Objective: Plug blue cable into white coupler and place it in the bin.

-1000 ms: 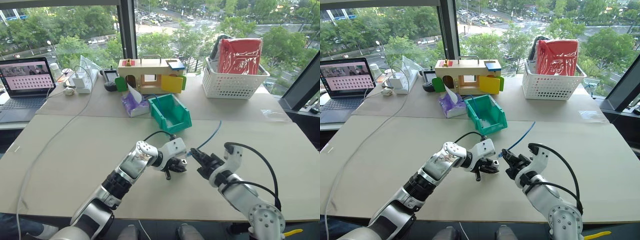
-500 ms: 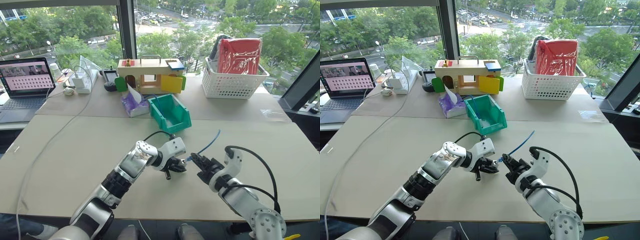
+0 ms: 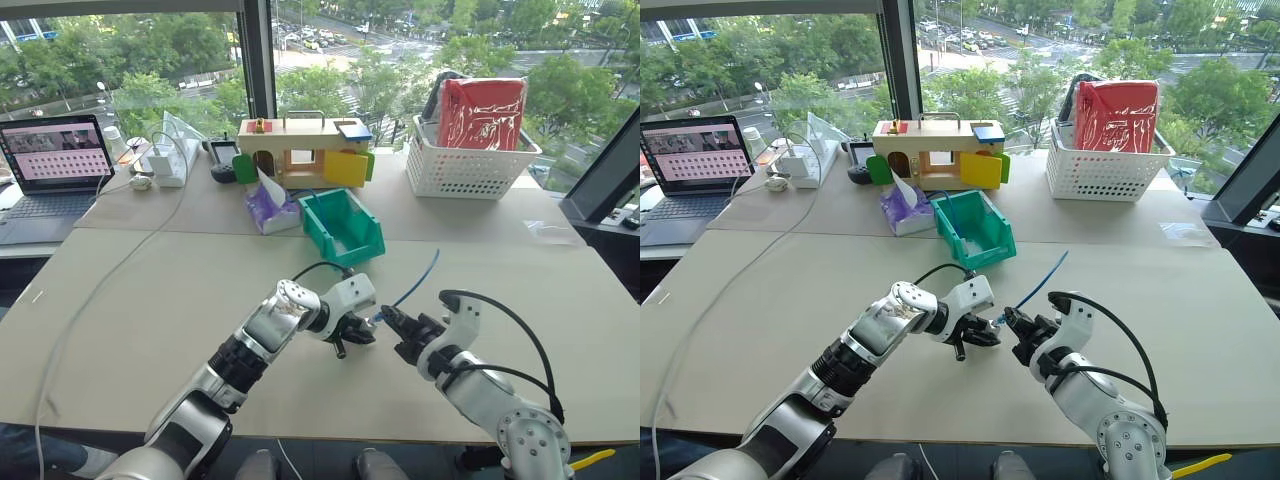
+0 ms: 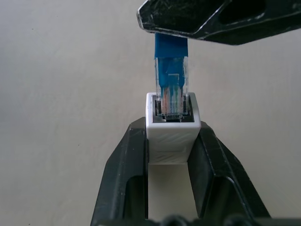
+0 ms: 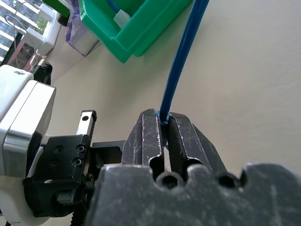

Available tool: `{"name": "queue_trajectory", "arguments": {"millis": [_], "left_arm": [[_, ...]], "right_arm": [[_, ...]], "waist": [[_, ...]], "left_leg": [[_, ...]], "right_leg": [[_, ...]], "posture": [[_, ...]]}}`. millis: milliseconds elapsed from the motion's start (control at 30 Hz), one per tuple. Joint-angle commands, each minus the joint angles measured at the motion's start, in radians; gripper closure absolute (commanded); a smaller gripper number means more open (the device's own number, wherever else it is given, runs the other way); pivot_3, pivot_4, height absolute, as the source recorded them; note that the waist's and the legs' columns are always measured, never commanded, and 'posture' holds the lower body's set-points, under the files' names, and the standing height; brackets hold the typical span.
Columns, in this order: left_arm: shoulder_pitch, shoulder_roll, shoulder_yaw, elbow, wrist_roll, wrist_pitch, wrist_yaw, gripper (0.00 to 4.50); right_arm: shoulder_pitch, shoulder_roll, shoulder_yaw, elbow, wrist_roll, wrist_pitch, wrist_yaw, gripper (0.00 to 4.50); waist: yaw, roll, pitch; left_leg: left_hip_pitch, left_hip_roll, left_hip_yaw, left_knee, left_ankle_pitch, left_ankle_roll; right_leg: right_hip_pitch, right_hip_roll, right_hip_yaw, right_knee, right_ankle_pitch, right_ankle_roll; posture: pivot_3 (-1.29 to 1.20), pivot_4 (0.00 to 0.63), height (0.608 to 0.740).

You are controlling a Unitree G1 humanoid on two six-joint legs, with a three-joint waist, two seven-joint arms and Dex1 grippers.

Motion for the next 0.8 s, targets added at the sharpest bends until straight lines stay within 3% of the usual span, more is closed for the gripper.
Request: {"name": "queue_trajectory", "arguments": {"millis": [33, 267, 367, 800], "left_arm": [[0.01, -0.051, 0.02, -0.003, -0.031, 0.038, 0.052, 3.84], [-0.024, -0.096, 0.042, 0.008, -0.006, 0.121, 0.179, 3.84], [-0.083, -0.093, -0.035, 0.065, 0.023, 0.251, 0.201, 3.84], [-0.116, -0.088, -0.048, 0.023, -0.058, 0.281, 0.171, 3.84]], "right_arm": [[0.004, -0.031, 0.024, -0.024, -0.04, 0.034, -0.001, 4.5], [-0.007, -0.05, 0.048, -0.045, -0.074, 0.051, 0.0, 4.5], [-0.01, -0.058, 0.054, -0.052, -0.08, 0.06, 0.01, 4.5], [-0.023, -0.091, 0.071, -0.063, -0.09, 0.116, 0.037, 4.5]], "waist": [[0.005, 0.0, 0.0], [0.008, 0.0, 0.0], [0.008, 0.0, 0.0], [0.002, 0.0, -0.004]], "left_leg": [[0.0, 0.0, 0.0, 0.0, 0.0, 0.0], [-0.001, -0.002, -0.001, 0.0, 0.0, 0.0], [-0.001, -0.004, -0.003, 0.0, 0.001, 0.002], [-0.001, -0.005, -0.007, 0.0, 0.002, 0.003]], "right_leg": [[0.0, 0.0, 0.0, 0.0, 0.0, 0.0], [0.0, -0.001, 0.0, 0.0, 0.0, 0.001], [0.001, -0.001, 0.0, 0.0, 0.0, 0.001], [0.001, -0.001, 0.0, 0.0, -0.001, 0.001]], "posture": [[0.0, 0.15, 0.729], [0.0, 0.15, 0.729], [0.0, 0.15, 0.729], [0.0, 0.15, 0.729]]}}
